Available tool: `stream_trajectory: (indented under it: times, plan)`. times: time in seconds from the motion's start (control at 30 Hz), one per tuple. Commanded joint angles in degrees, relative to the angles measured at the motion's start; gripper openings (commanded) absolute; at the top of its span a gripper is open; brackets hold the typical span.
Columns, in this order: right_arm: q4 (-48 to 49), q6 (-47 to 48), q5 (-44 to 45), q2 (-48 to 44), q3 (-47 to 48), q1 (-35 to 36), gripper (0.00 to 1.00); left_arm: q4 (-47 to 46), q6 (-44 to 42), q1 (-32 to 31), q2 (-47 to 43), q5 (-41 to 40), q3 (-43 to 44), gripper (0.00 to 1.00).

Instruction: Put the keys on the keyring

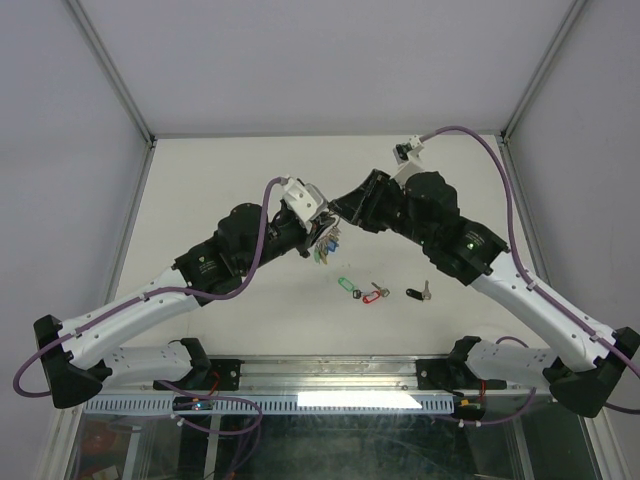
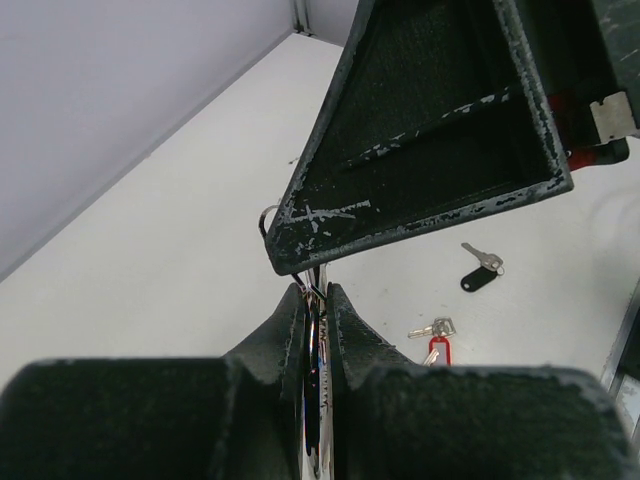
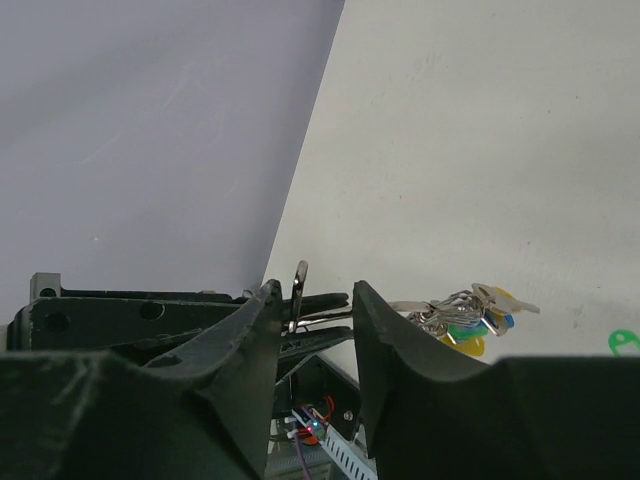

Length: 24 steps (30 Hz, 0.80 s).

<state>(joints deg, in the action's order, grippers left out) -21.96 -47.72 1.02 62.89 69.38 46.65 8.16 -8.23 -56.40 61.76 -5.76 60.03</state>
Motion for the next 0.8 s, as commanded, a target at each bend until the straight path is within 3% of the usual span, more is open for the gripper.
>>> stream_trajectory:
  times: [0.0,0.3,0.43,0.57,0.77]
  plan:
    - [5.3,-1.4,-2.0,-0.3,0.4,-0.4,0.35,-3.2,-0.9,0.2,-0.7,1.4,0.9,0.00]
    - [5.7,-1.2,-3.1,0.9,0.4,-0.6,0.20,-2.3,-1.3,0.2,-0.3,2.6,1.5,0.00]
    - [6.4,0.0,-3.1,0.6,0.1,-0.7,0.00,-2.1,-1.3,0.2,-0.5,2.5,1.6,0.00]
    - [12.4,2.8,-2.7,-1.9,-2.6,-0.6,0.00,-2.1,-0.6,0.2,-1.1,2.5,1.2,0.28]
    - [27.5,11.8,-5.8,-8.3,-11.1,-0.6,0.00,-4.3,1.8,0.2,-4.5,0.9,-1.4,0.53]
